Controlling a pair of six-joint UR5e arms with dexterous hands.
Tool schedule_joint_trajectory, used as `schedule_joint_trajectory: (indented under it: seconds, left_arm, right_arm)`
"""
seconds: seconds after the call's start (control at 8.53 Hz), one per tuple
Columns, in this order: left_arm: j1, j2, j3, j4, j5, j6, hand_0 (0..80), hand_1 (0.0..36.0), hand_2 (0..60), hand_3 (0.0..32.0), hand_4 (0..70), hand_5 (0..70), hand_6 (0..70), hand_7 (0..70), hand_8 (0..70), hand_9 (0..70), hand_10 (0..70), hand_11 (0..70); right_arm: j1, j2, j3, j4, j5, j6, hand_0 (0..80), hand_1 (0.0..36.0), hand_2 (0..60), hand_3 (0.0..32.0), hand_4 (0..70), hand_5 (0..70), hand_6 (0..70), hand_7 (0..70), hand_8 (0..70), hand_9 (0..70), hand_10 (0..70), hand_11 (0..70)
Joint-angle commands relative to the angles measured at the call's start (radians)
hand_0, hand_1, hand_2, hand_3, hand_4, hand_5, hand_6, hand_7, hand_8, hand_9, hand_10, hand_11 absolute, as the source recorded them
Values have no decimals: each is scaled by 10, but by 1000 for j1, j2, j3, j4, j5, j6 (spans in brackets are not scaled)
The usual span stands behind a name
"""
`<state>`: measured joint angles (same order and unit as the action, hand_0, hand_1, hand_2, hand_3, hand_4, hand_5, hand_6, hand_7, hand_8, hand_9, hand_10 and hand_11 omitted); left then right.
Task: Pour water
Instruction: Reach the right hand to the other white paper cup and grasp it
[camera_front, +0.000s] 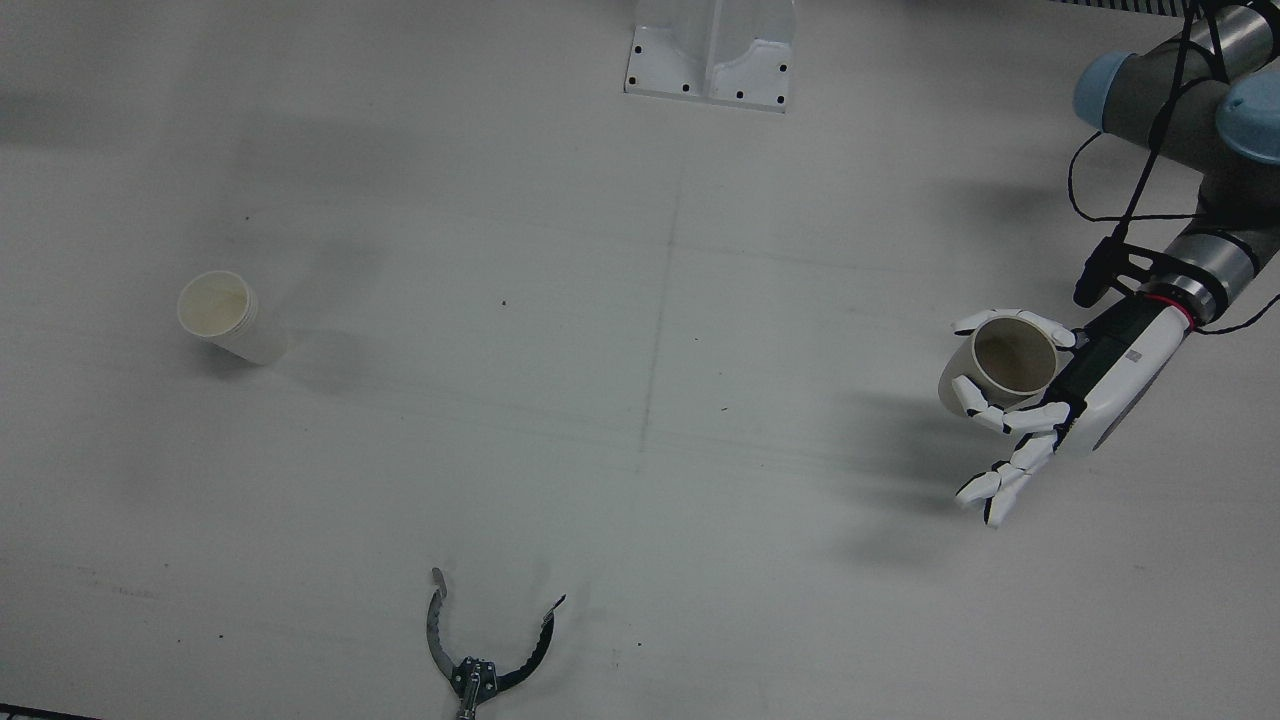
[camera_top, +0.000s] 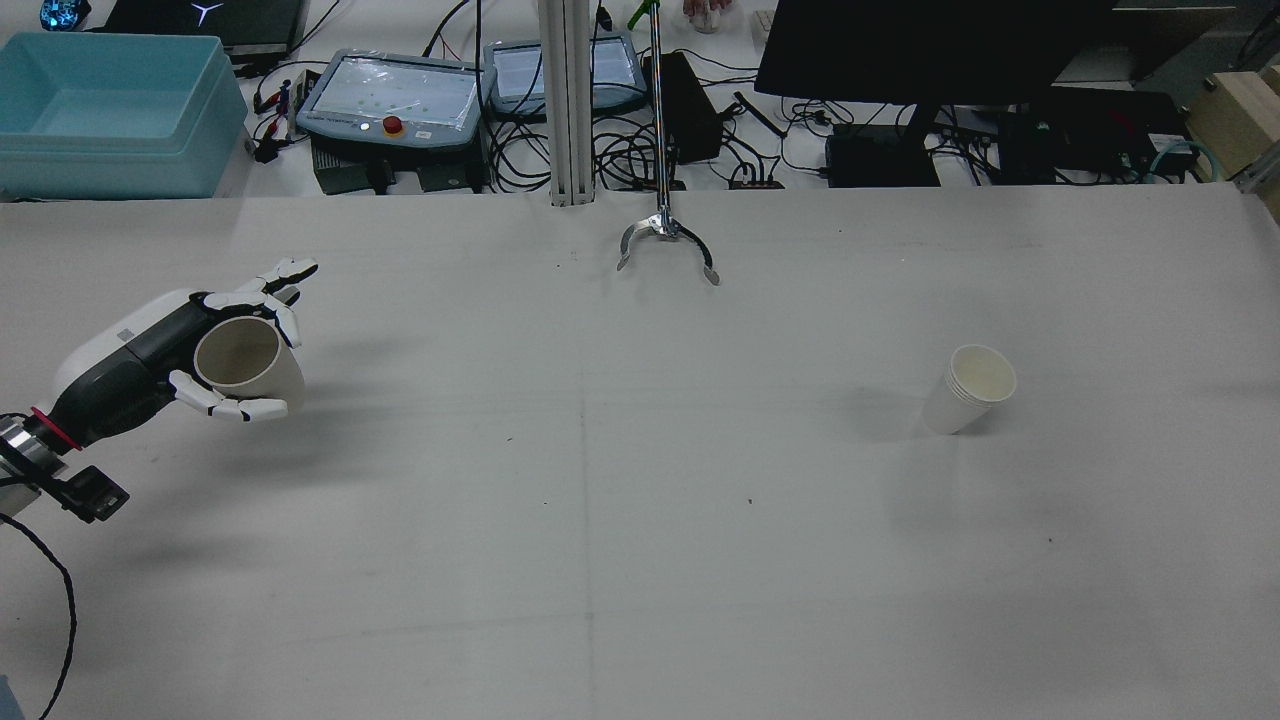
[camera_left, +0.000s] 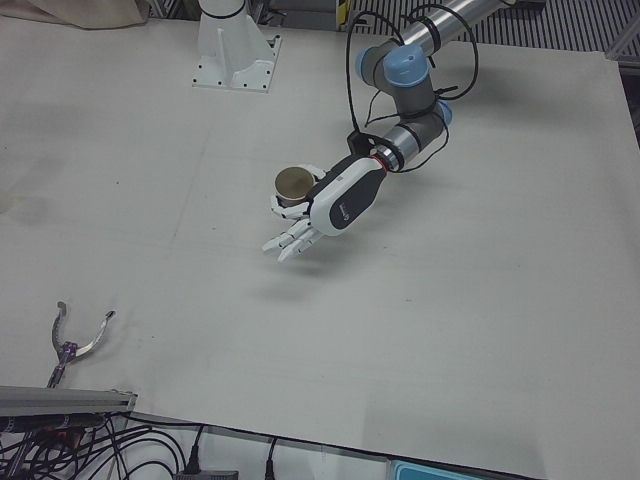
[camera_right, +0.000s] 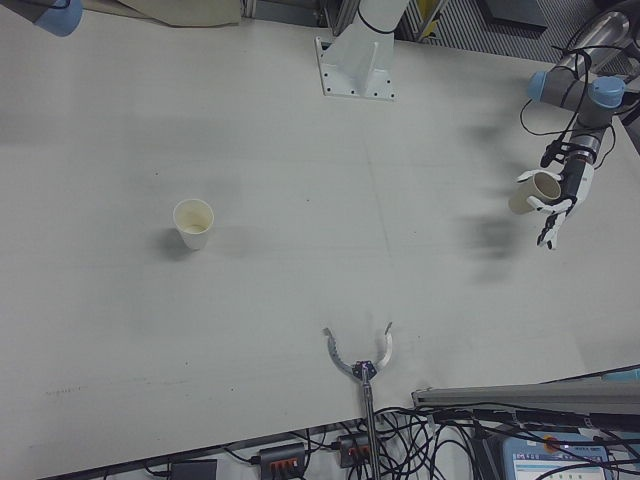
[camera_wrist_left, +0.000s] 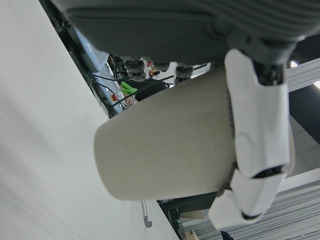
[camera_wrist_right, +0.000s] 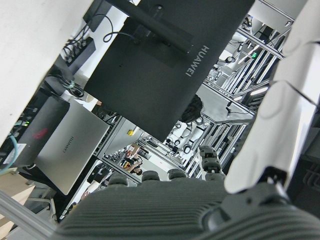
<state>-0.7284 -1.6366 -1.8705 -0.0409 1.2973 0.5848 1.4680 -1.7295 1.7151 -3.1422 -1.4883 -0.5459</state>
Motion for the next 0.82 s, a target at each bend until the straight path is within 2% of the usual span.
schedule_joint_trajectory:
  seconds: [0.0, 0.12, 0.23, 0.35, 0.47, 0.59, 0.7]
  left_arm:
    - [-2, 1, -16, 7, 2, -2, 529, 360, 600, 0, 678, 700, 48, 124, 0, 11, 40, 81]
    - [-6, 1, -16, 7, 2, -2, 529, 360, 600, 0, 676, 700, 46, 123, 0, 10, 40, 79]
    - [-5, 1, -16, 9, 2, -2, 528, 360, 600, 0, 675, 700, 48, 125, 0, 11, 39, 79]
    - [-6, 1, -16, 9, 0, -2, 528, 360, 600, 0, 671, 700, 48, 125, 0, 11, 39, 79]
    - [-9, 3, -16, 10, 0, -6, 528, 360, 600, 0, 670, 700, 48, 126, 0, 11, 39, 79]
    - [-9, 3, -16, 12, 0, -17, 526, 360, 600, 0, 666, 700, 46, 124, 0, 11, 38, 76]
    - [-12, 3, -16, 12, 0, -17, 524, 360, 600, 0, 662, 700, 45, 121, 0, 11, 37, 75]
  right_arm:
    - [-188, 16, -222, 210, 167, 14, 461, 107, 35, 80, 0, 59, 0, 0, 0, 0, 0, 0]
    - [-251, 46, -223, 212, 210, 20, 457, 100, 36, 82, 0, 61, 0, 0, 0, 0, 0, 0]
    - [-329, 79, -223, 214, 267, 23, 463, 110, 46, 86, 0, 67, 0, 0, 0, 0, 0, 0]
    - [-436, 105, -224, 215, 360, 47, 465, 113, 44, 88, 0, 66, 0, 0, 0, 0, 0, 0]
    - [-566, 123, -224, 215, 488, 97, 440, 87, 35, 92, 0, 53, 0, 0, 0, 0, 0, 0]
    - [-665, 125, -220, 217, 599, 144, 421, 77, 36, 86, 0, 45, 0, 0, 0, 0, 0, 0]
    - [-704, 125, -221, 215, 644, 182, 426, 81, 38, 80, 0, 40, 0, 0, 0, 0, 0, 0]
